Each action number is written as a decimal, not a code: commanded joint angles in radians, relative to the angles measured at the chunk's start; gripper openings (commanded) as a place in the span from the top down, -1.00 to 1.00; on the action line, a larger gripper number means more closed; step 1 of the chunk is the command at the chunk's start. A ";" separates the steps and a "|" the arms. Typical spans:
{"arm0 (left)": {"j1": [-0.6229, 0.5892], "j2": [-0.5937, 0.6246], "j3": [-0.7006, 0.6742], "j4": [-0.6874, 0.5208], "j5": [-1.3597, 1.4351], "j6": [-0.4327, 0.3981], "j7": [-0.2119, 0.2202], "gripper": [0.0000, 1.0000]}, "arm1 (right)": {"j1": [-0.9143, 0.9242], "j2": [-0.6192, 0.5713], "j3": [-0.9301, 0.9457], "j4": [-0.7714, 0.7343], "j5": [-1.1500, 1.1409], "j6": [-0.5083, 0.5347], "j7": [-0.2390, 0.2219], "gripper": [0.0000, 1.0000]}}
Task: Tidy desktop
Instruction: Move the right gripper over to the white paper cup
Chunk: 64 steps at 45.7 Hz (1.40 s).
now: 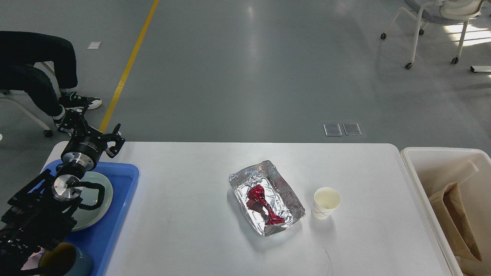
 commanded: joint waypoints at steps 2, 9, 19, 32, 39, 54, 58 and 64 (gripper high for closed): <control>0.000 0.000 0.000 0.000 0.000 0.000 0.000 -0.93 | 0.116 0.023 -0.008 0.040 0.000 0.014 0.001 -1.00; 0.000 0.000 0.000 0.000 0.000 0.000 0.000 -0.93 | 0.347 0.031 -0.088 0.178 -0.012 0.104 -0.002 -1.00; 0.000 0.000 0.000 0.000 0.000 0.000 0.000 -0.93 | 0.695 0.150 -0.258 0.344 -0.008 0.362 0.000 -1.00; 0.000 0.000 0.000 0.000 0.000 0.000 0.000 -0.93 | 1.048 0.313 -0.360 0.597 -0.008 0.684 0.000 -1.00; 0.000 0.000 0.000 0.000 0.000 0.000 0.000 -0.93 | 1.222 0.377 -0.374 0.681 -0.008 0.774 0.000 -1.00; 0.000 0.000 0.000 0.000 0.002 0.000 0.000 -0.93 | 1.067 0.382 -0.328 0.707 -0.009 0.776 -0.002 -1.00; 0.000 0.000 0.000 0.000 0.000 0.000 0.000 -0.93 | 0.961 0.385 -0.295 0.701 -0.012 0.753 -0.002 -1.00; 0.000 0.000 0.000 0.000 0.000 0.000 0.000 -0.93 | 0.828 0.385 -0.229 0.700 -0.015 0.666 -0.003 -1.00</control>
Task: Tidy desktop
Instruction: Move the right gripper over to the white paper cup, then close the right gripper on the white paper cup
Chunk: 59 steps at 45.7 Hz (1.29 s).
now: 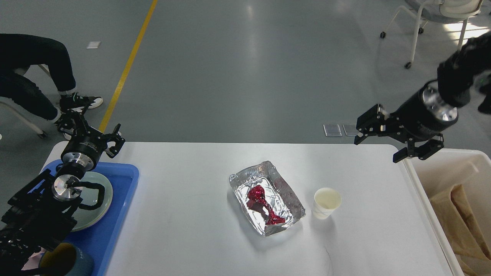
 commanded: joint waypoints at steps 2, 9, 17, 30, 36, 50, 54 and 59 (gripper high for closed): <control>0.000 0.000 0.000 0.000 0.000 0.000 0.000 -0.93 | -0.144 0.003 0.070 -0.002 -0.003 -0.101 -0.001 -1.00; 0.000 0.000 0.000 0.000 0.000 0.000 0.000 -0.93 | -0.273 0.037 0.100 -0.012 -0.003 -0.215 -0.001 -1.00; 0.000 0.000 0.000 0.000 0.000 0.000 0.000 -0.93 | -0.413 0.077 0.147 -0.069 -0.003 -0.316 -0.003 -1.00; 0.000 0.000 0.000 0.000 0.000 0.000 0.000 -0.93 | -0.529 0.095 0.182 -0.078 0.002 -0.499 -0.001 -1.00; 0.000 0.000 0.000 0.000 0.000 0.000 0.000 -0.93 | -0.554 0.097 0.192 -0.100 0.002 -0.507 -0.003 -1.00; 0.000 0.000 0.000 0.000 0.000 0.000 0.000 -0.93 | -0.620 0.118 0.228 -0.169 0.013 -0.513 -0.003 -0.87; 0.000 0.000 0.000 0.000 0.000 0.000 0.000 -0.93 | -0.621 0.118 0.230 -0.166 0.014 -0.513 -0.003 -0.55; 0.000 0.000 0.000 0.000 0.000 0.000 0.000 -0.93 | -0.628 0.131 0.222 -0.161 0.014 -0.502 -0.017 0.75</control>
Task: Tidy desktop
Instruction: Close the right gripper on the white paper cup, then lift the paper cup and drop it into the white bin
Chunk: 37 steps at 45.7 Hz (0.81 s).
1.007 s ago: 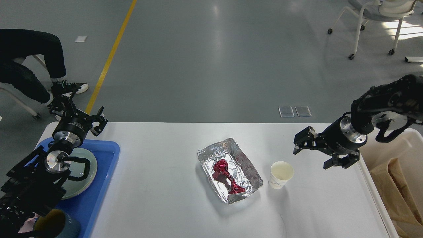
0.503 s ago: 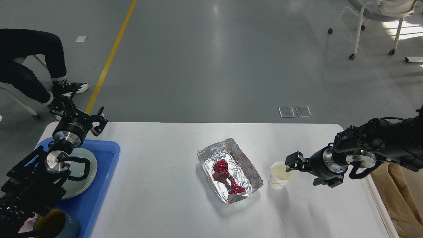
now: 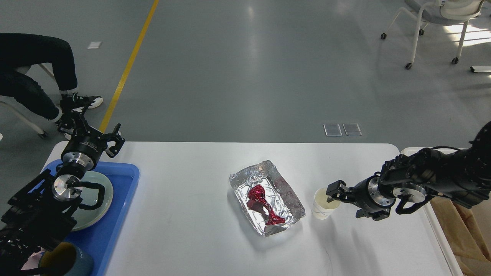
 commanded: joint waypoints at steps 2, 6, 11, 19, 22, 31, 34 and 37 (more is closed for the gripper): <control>0.000 0.000 0.000 0.000 0.000 0.000 0.000 -0.93 | -0.009 0.015 -0.005 0.007 0.001 0.014 -0.038 1.00; 0.000 0.000 0.000 0.000 0.000 0.000 0.000 -0.93 | -0.011 0.015 -0.002 0.011 0.002 0.015 -0.061 1.00; 0.000 0.000 0.000 0.000 0.000 0.000 0.000 -0.93 | -0.011 0.015 0.002 0.011 0.002 0.009 -0.063 1.00; 0.000 0.000 0.000 0.000 0.000 0.000 0.000 -0.93 | -0.005 0.008 0.002 0.010 0.004 0.000 -0.063 1.00; 0.000 0.000 0.000 0.000 0.000 0.000 0.000 -0.93 | 0.004 0.005 0.002 0.010 0.004 -0.002 -0.064 1.00; 0.000 0.000 0.000 0.000 0.000 0.000 0.000 -0.93 | 0.063 -0.039 -0.003 0.020 0.013 0.006 -0.064 1.00; 0.000 0.000 0.000 0.000 0.000 0.000 0.000 -0.93 | 0.101 -0.073 -0.005 0.052 0.015 0.012 -0.064 1.00; 0.000 0.000 0.000 0.000 0.000 0.000 0.000 -0.93 | 0.159 -0.117 -0.008 0.089 0.013 0.020 -0.064 1.00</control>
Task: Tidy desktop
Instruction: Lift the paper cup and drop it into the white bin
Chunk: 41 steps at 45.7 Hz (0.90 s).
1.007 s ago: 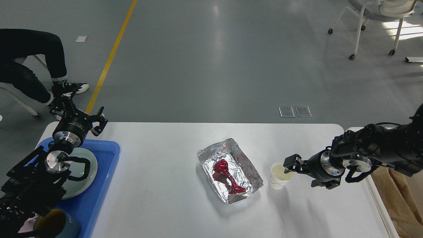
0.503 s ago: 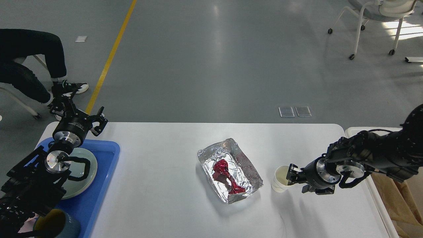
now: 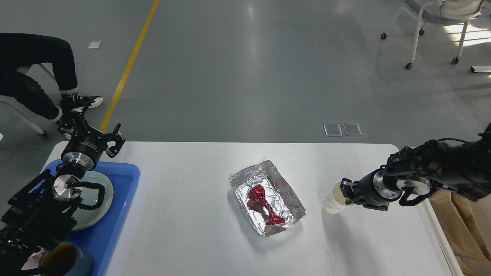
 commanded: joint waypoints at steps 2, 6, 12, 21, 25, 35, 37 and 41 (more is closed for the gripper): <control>0.000 0.000 0.000 0.000 0.000 0.000 0.000 -0.93 | 0.125 -0.099 -0.009 0.090 0.000 0.012 0.000 1.00; -0.002 0.000 0.000 0.000 0.000 0.000 0.000 -0.93 | 0.234 -0.171 -0.021 0.159 -0.003 0.031 0.002 1.00; 0.000 0.000 0.000 0.000 0.000 0.000 0.000 -0.93 | 0.415 -0.282 -0.036 0.195 -0.006 0.146 0.002 1.00; 0.000 0.000 0.000 0.000 0.000 0.000 0.000 -0.93 | 0.705 -0.374 -0.058 0.193 -0.006 0.329 0.002 1.00; 0.000 0.000 0.000 0.000 0.000 0.000 0.000 -0.93 | 0.815 -0.398 -0.078 0.190 -0.005 0.374 0.002 1.00; 0.000 0.000 0.000 0.000 0.000 0.000 0.000 -0.93 | 0.794 -0.403 -0.127 0.121 -0.006 0.341 0.002 1.00; 0.000 0.000 0.000 0.000 0.000 0.000 0.000 -0.93 | 0.742 -0.412 -0.125 0.097 -0.006 0.322 0.002 1.00; 0.000 0.000 0.000 0.000 0.000 0.000 0.000 -0.93 | 0.615 -0.440 -0.118 0.026 -0.003 0.253 0.002 1.00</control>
